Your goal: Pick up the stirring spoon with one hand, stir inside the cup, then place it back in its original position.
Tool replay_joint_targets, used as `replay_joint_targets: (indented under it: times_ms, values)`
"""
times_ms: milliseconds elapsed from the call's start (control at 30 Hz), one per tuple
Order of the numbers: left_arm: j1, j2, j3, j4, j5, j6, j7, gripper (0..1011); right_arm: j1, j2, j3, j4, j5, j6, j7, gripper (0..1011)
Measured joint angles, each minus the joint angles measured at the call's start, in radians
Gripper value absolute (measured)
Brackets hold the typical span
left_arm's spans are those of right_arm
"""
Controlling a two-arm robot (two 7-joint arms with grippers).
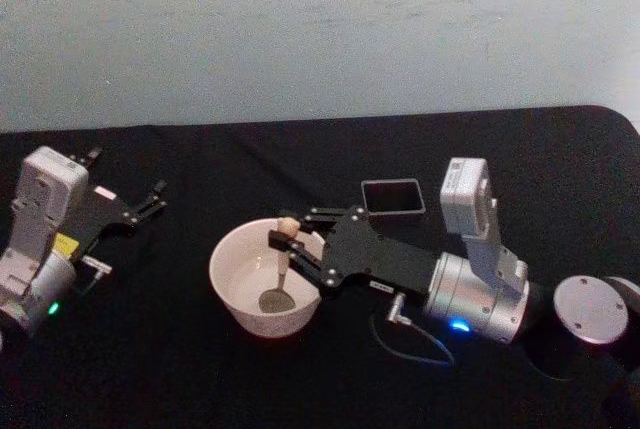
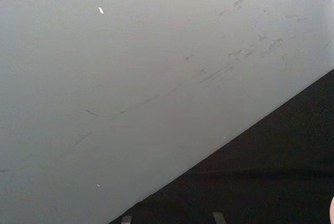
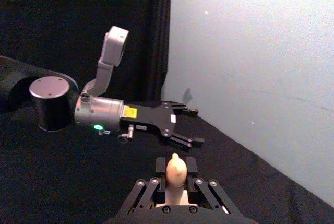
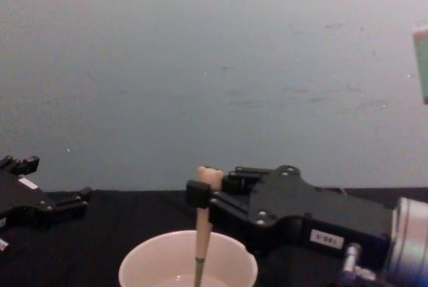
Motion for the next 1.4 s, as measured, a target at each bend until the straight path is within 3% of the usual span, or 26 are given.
replay_joint_targets:
  times_ms: [367,767,1000,1400]
  values:
    - [0.000,0.000,0.000,0.000,0.000,0.000,0.000,1001,0.060,-0.055,-0.031,0.076,-0.027,-0.010,-0.009,213]
    - [0.000,0.000,0.000,0.000,0.000,0.000,0.000,1001,0.116,-0.102,-0.022,0.158,-0.054,-0.026,-0.042,213]
    - [0.000,0.000,0.000,0.000,0.000,0.000,0.000,1001,0.119,-0.103,-0.010,0.166,-0.059,-0.028,-0.051,213]
    - [0.000,0.000,0.000,0.000,0.000,0.000,0.000,1001,0.081,-0.065,0.025,0.122,-0.050,-0.020,-0.060,213]
